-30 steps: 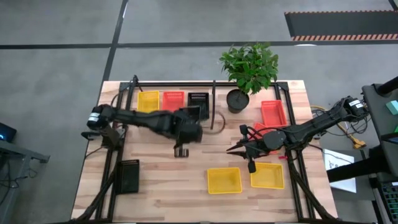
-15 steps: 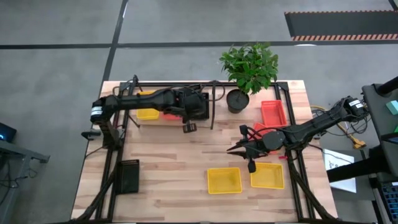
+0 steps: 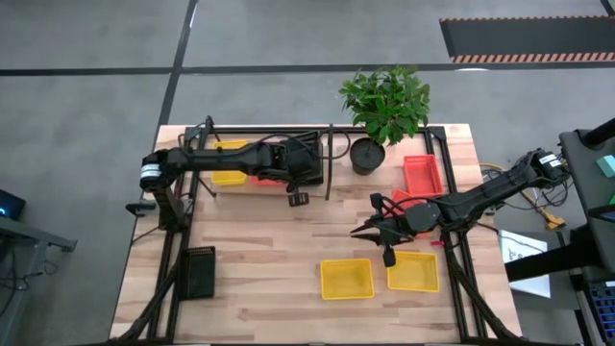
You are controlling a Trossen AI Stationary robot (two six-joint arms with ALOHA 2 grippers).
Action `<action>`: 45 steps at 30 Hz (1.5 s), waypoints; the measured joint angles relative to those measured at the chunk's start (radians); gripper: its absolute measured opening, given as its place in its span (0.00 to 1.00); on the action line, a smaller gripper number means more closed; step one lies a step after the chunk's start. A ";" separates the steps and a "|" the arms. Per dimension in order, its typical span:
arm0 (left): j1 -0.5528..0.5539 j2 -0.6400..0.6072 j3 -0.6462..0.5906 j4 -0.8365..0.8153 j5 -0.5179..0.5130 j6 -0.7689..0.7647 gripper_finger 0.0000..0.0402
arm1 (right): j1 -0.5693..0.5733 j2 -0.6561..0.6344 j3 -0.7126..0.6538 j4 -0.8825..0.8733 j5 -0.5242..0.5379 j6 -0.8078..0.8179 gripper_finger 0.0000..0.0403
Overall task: Stack baskets on shelf by color
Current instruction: Stack the right black basket on the black basket on the shelf
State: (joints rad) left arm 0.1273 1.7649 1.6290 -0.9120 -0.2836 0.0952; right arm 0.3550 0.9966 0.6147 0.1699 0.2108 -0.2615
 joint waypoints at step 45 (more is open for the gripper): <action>0.004 0.000 -0.106 0.096 -0.002 -0.007 0.11 | 0.000 0.000 0.000 -0.010 0.000 0.003 0.08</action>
State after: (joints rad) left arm 0.1313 1.7647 1.5234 -0.8158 -0.2859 0.0883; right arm 0.3547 0.9966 0.6147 0.1604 0.2108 -0.2581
